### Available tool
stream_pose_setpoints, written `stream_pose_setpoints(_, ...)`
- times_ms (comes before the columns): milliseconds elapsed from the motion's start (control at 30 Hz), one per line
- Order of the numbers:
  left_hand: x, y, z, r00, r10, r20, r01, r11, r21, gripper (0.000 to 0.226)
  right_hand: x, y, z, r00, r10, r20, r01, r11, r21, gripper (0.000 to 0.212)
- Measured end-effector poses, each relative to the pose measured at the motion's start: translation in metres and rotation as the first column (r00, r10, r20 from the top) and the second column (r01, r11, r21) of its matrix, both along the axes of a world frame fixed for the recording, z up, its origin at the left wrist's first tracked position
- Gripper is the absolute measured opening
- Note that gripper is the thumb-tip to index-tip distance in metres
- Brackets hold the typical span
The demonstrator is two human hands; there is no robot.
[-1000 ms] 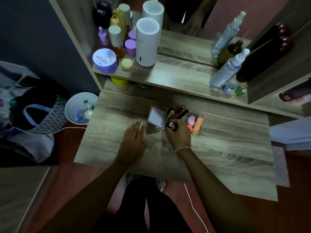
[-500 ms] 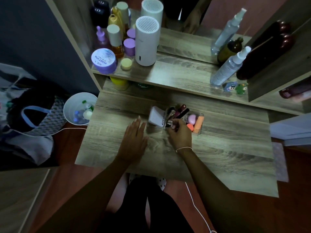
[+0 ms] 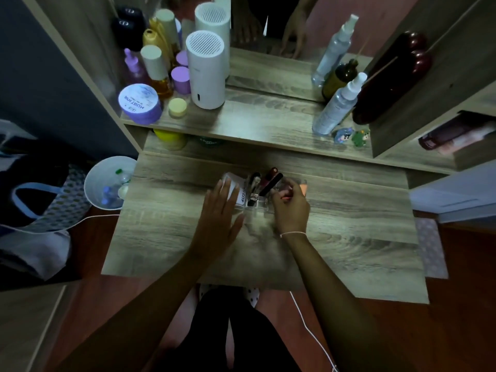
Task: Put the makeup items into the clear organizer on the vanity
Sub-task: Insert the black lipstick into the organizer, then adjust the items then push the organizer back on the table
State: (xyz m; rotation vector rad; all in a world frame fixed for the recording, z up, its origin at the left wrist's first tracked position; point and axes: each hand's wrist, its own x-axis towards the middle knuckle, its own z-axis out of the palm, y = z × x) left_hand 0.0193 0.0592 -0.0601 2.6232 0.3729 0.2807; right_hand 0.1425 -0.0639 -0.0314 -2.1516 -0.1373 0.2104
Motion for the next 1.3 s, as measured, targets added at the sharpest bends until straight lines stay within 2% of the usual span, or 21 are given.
stream_pose_setpoints(167,0.025,-0.004,0.007,0.996,-0.089,0.006,0.087,0.987,0.137,0.064,0.009,0.01,-0.005,0.998,-0.034,-0.053,0.034,0.999,0.008,0.039)
stream_pose_setpoints(300,0.036,-0.003,0.008,0.994,-0.101,-0.045,0.107,0.979,0.175,0.065,0.012,0.013,-0.012,0.998,-0.05,-0.042,0.047,0.997,-0.055,0.029)
stream_pose_setpoints(467,0.04,-0.002,0.005,0.992,-0.09,-0.083,0.104,0.979,0.175,0.065,0.014,0.014,-0.017,0.999,-0.032,-0.039,0.027,0.994,-0.11,0.019)
stream_pose_setpoints(833,0.04,-0.002,0.002,0.995,-0.08,-0.064,0.091,0.976,0.198,0.066,0.0,0.006,-0.021,0.981,0.183,0.062,-0.172,0.973,-0.157,0.015)
stream_pose_setpoints(1300,0.038,-0.003,0.004,0.994,-0.067,-0.082,0.082,0.977,0.195,0.067,0.004,0.005,-0.02,0.98,0.178,0.088,-0.164,0.975,-0.147,0.013)
